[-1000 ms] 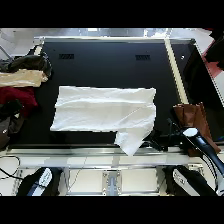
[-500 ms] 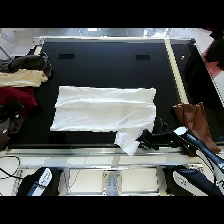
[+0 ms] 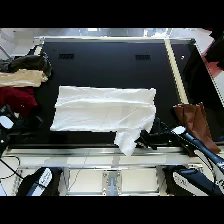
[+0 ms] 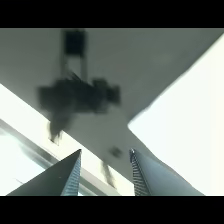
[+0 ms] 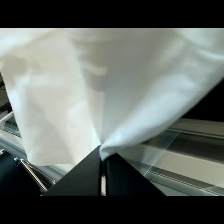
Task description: Fold the shirts.
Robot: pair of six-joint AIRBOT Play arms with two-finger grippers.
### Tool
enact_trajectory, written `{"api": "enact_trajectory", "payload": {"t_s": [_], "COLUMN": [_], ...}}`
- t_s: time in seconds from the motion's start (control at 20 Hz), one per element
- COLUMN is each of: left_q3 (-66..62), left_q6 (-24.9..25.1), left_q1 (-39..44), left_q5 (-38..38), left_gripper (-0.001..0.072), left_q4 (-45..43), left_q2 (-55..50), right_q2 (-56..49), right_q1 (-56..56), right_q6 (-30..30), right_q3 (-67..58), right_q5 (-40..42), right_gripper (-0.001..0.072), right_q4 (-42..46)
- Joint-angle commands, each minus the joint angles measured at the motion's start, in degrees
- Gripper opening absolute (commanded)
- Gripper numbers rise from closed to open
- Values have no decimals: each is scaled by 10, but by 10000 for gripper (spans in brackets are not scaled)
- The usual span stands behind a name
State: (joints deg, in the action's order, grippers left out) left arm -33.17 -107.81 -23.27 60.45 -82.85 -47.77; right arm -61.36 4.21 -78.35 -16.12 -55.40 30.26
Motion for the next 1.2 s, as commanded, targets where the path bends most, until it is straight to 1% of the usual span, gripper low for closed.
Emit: {"api": "enact_trajectory", "payload": {"t_s": [0.0,0.15,0.3,0.45,0.5,0.55,0.6,0.95,1.15], "left_q3": [37,37,37,37,37,37,37,37,37], "left_q6": [-9,-9,-9,-8,-8,-8,-8,-9,-7], "left_q1": [-3,-21,-28,-28,-28,-28,-28,-28,-28], "left_q5": [-28,-24,-30,-62,-68,-74,-77,-104,-104], "left_gripper": [362,363,363,372,402,488,495,481,480], "left_q4": [122,183,186,186,186,186,186,186,199], "left_q2": [-26,-83,-117,-118,-119,-119,-119,-122,-157], "right_q2": [0,0,0,0,0,0,0,0,0], "right_q1": [1,1,1,1,1,1,1,1,1], "right_q6": [16,25,26,26,26,26,26,27,27], "right_q3": [-1,-1,-1,-1,-1,-1,-1,-1,-1], "right_q5": [-9,-10,-13,-15,-16,-16,-16,-16,-16], "right_gripper": [18,18,18,18,18,18,18,18,18], "right_q4": [-5,-5,-5,-5,-5,-5,-5,-5,-5]}}
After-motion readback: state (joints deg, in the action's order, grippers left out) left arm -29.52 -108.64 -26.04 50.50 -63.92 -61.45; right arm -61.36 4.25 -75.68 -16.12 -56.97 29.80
